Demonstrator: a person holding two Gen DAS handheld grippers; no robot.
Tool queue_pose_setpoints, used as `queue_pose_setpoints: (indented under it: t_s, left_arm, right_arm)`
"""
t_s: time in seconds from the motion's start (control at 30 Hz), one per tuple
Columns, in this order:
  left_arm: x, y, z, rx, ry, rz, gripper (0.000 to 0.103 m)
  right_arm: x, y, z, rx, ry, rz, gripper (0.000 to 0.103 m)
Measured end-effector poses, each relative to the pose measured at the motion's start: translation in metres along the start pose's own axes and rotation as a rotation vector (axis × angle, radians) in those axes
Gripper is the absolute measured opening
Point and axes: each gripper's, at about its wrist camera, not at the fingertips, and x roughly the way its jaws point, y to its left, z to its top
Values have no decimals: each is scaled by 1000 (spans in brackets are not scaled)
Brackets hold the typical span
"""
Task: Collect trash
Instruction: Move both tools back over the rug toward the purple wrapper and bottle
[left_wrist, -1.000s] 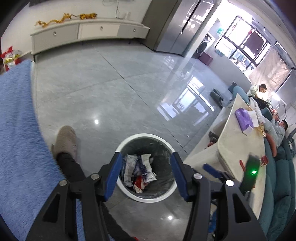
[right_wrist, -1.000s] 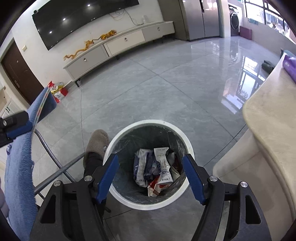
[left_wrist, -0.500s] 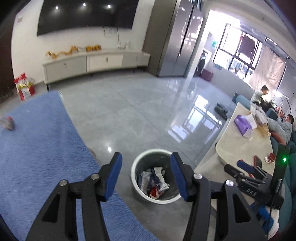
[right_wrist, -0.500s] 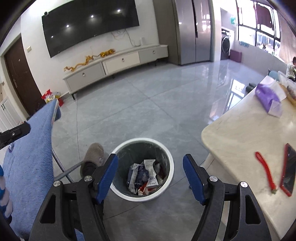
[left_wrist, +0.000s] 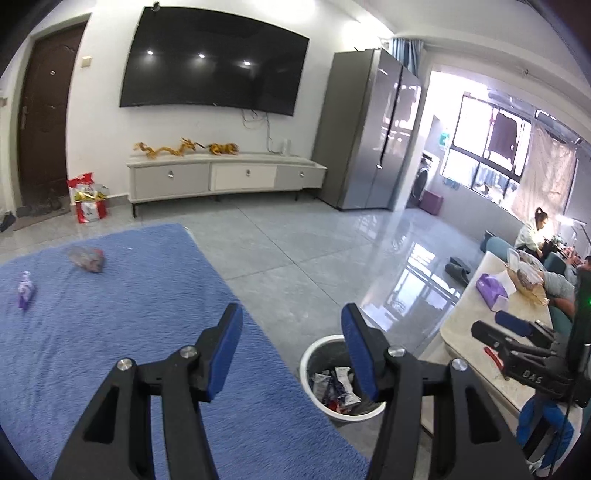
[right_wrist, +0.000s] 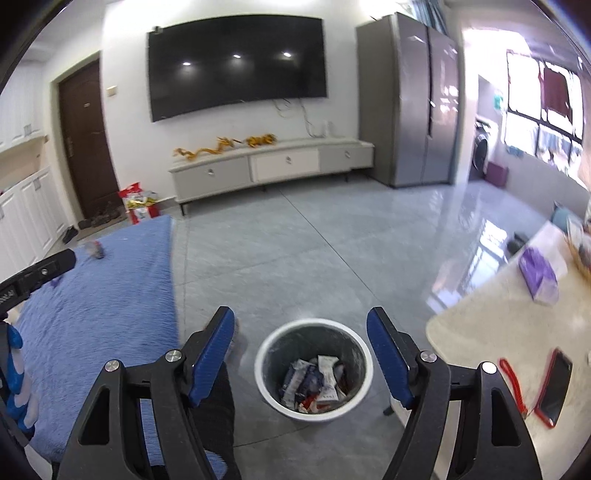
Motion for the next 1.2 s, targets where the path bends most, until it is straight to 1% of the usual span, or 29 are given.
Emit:
queue_pose_setpoints:
  t_s: [0.1, 0.2, 0.27, 0.37, 0.5, 0.57, 0.7, 0.8, 0.93, 1.07, 1.2]
  left_arm:
    - [-20, 12, -1, -13, -25, 31, 54]
    - [-42, 21, -3, -26, -66, 79, 55]
    - [-57, 30, -3, -48, -93, 107, 61]
    - [-77, 40, -4, -70, -126, 150, 65]
    - [-108, 54, -6, -89, -179, 228, 66]
    - [-121, 59, -8, -92, -197, 269, 67]
    - [-143, 71, -17, -85, -231, 385, 68]
    - [-156, 87, -25, -98, -239, 467, 68]
    - [-164, 105, -37, -128, -233, 531, 68]
    - [-166, 122, -48, -150, -218, 582, 68]
    - [-160, 141, -58, -187, -180, 609, 68]
  right_arm:
    - [-13, 17, 4, -44, -33, 28, 75]
    - [-27, 35, 8, -95, -70, 58, 78]
    - [-35, 45, 12, -122, -93, 81, 78]
    - [-48, 60, 15, -158, -127, 116, 78]
    - [-63, 81, 19, -197, -167, 168, 79]
    - [-68, 90, 20, -212, -181, 188, 82]
    - [-68, 111, 22, -249, -185, 243, 82]
    - [-62, 130, 21, -274, -171, 280, 82]
    - [-48, 159, 16, -308, -131, 344, 82]
    - [-41, 182, 13, -337, -114, 380, 82]
    - [-31, 199, 12, -366, -95, 391, 82]
